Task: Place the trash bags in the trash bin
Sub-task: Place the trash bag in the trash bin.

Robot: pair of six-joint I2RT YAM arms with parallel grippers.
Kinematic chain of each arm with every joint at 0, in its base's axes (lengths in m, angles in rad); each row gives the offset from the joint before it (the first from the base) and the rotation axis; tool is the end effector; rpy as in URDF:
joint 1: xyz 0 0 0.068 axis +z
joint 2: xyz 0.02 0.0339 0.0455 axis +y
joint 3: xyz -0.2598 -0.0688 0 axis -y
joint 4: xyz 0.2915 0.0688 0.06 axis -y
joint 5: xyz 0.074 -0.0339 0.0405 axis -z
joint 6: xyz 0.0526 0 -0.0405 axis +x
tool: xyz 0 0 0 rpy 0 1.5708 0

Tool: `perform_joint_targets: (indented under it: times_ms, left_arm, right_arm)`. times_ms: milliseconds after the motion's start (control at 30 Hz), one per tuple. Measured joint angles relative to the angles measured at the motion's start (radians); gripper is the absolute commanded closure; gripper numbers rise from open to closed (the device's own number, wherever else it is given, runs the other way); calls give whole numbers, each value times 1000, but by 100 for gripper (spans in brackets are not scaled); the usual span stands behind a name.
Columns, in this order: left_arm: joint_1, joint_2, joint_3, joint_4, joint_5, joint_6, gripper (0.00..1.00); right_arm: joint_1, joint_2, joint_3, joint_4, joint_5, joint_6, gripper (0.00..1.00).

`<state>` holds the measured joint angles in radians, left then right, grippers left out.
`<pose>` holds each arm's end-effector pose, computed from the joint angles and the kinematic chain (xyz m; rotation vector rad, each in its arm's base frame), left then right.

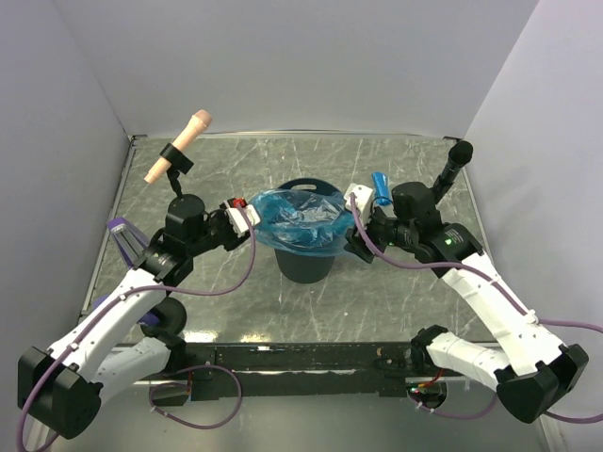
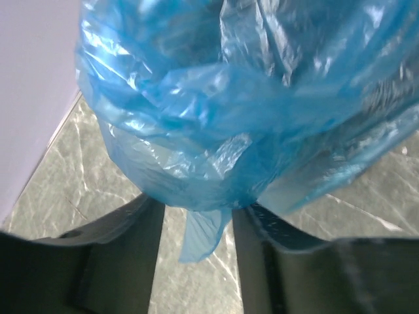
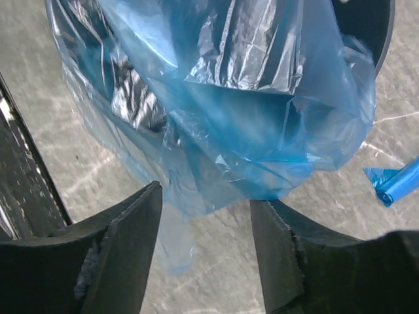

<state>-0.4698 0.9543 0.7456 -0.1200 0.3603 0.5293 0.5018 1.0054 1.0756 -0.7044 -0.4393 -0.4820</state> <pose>0.2449 -0.1451 0.2840 1.1114 1.5271 -0.3011 0.2219 0.1472 0.3411 -1.2377 1.7924 0.4940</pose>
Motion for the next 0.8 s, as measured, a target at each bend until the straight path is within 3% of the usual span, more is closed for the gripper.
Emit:
perform_joint_targets:
  times_ms: [100,167,233,367,600,800]
  left_arm:
    - [0,5,0,26,1,-3,71]
    - [0,8,0,33,1,-3,78]
    - [0,10,0,34,2,1,85]
    - [0,12,1,31,0,0,99]
    - [0,37,58,50,-20,4,99]
    - [6,186,166,102,-53,-24,99]
  right_arm:
    - [9,-2,-5,34,19,36,62]
    - [13,-1,-15,69,63,68,86]
    - [13,2,-23,90,114,95,100]
    - [0,11,-19,99,146,102,100]
    - [-46,14,55,84,158,100,100]
    - [-119,120,163,92,153,101,100]
